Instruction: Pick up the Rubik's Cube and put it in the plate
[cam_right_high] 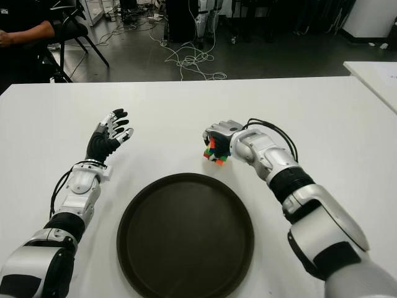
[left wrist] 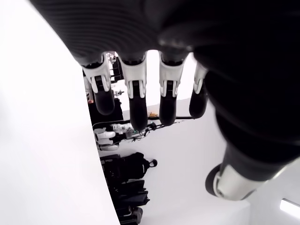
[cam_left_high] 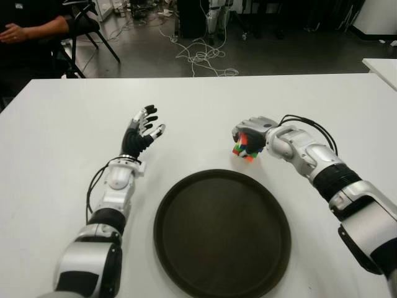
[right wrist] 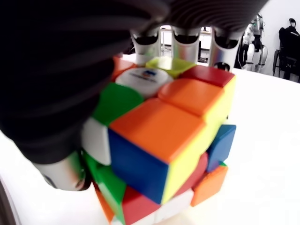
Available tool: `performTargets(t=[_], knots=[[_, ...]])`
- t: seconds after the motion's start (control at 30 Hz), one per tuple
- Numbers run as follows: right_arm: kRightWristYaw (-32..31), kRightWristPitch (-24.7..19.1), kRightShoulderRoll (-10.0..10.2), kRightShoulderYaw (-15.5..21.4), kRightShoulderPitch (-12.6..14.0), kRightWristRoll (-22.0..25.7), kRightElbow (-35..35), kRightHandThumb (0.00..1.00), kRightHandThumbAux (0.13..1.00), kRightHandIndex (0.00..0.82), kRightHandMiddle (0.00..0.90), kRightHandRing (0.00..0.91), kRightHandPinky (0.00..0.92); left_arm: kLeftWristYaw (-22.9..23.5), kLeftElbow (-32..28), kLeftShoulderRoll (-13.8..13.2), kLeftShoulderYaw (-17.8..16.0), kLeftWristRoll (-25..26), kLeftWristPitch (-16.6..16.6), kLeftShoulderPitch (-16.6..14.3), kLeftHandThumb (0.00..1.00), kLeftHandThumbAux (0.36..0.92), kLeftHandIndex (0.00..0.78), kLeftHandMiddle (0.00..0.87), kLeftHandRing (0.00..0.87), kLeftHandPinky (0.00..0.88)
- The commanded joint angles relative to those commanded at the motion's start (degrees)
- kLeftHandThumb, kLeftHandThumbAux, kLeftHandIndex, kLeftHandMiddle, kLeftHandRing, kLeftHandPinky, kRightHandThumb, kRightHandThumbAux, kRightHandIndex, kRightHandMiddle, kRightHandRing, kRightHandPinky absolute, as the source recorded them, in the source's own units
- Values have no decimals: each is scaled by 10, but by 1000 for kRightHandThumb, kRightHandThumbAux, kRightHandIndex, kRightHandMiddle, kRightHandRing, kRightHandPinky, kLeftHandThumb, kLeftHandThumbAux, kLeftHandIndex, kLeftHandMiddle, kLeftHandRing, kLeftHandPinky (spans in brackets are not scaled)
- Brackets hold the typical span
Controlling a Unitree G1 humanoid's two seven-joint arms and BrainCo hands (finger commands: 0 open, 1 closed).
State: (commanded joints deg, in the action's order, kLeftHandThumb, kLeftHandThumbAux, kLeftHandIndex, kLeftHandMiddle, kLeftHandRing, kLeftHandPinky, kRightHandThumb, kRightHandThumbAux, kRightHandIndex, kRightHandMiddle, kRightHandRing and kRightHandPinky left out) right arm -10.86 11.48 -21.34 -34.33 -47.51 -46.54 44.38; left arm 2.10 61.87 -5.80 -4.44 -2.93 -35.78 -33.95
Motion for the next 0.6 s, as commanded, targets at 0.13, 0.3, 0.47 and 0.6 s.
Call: performTargets(t=[0.13,0.3,0.47,0.6], knots=[[-6,-10,-44,43,31,11,-139,690,738,412,532,555,553,1,2,0,0,1,1,-1,29,729,153,163,139,122],[-2,-19,-85,112,102,27,-314,690,737,416,573,585,573,6,3,2,-3,6,3,-3,30,731,152,165,137,109],[39,-18,-76,155,160,26,-421,690,736,419,603,612,594,10,4,3,-4,10,3,-4,34,741,148,163,133,104],[96,5,-62,175,201,26,-457,689,735,419,597,611,599,12,4,4,-5,11,2,-4,40,747,150,164,133,101]])
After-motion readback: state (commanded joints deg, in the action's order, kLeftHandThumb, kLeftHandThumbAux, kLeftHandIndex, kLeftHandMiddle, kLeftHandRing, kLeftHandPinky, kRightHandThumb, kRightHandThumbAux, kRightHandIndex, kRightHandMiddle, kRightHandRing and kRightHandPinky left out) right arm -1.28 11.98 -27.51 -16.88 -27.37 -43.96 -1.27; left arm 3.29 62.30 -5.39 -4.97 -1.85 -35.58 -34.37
